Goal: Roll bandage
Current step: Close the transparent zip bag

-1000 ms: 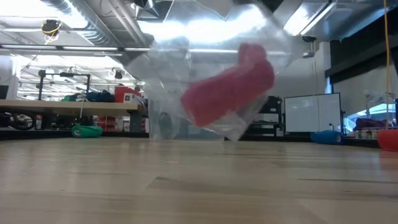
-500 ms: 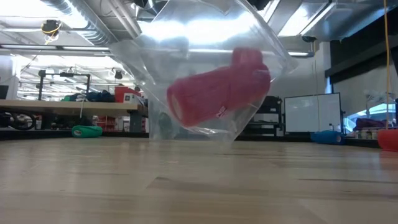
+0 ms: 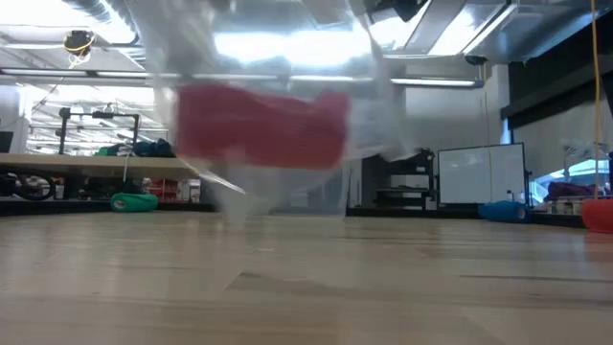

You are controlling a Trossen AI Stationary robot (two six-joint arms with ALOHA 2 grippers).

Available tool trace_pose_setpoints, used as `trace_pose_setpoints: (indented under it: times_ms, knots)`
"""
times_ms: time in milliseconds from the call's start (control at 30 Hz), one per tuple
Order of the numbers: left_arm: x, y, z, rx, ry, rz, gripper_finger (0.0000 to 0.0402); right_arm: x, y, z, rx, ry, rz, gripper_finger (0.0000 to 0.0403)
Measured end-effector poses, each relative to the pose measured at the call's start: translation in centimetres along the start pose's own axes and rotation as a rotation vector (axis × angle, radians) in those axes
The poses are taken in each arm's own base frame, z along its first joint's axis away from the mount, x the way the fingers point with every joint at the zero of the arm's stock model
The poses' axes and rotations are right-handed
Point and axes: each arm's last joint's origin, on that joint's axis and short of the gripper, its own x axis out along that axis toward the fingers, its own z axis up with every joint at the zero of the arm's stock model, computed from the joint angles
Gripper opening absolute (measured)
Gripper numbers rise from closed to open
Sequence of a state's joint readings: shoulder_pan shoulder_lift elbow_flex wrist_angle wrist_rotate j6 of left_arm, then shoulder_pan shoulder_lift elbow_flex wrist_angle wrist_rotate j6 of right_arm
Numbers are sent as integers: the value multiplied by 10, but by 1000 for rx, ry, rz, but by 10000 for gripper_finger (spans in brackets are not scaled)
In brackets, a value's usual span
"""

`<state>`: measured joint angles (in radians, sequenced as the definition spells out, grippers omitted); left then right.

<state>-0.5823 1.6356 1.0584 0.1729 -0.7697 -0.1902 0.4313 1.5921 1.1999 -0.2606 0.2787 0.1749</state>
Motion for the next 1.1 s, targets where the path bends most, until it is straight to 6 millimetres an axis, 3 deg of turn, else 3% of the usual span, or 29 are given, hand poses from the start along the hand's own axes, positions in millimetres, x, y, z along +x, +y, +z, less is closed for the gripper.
trace_pose_setpoints:
  times_ms: [500, 667, 867, 1100]
  knots:
    - [0, 0, 0, 7, 2, 0, 0, 9, -1, -25, 52, 43, 29, 25]
    - [0, 0, 0, 8, 3, 0, 0, 4, 0, -26, 60, 140, 84, 78]
    - [0, 0, 0, 13, 3, 1, 0, 13, 3, -23, 16, 81, 82, 150]
    - [0, 0, 0, 14, 4, 1, 0, 26, 3, -33, -53, 127, 7, 145]
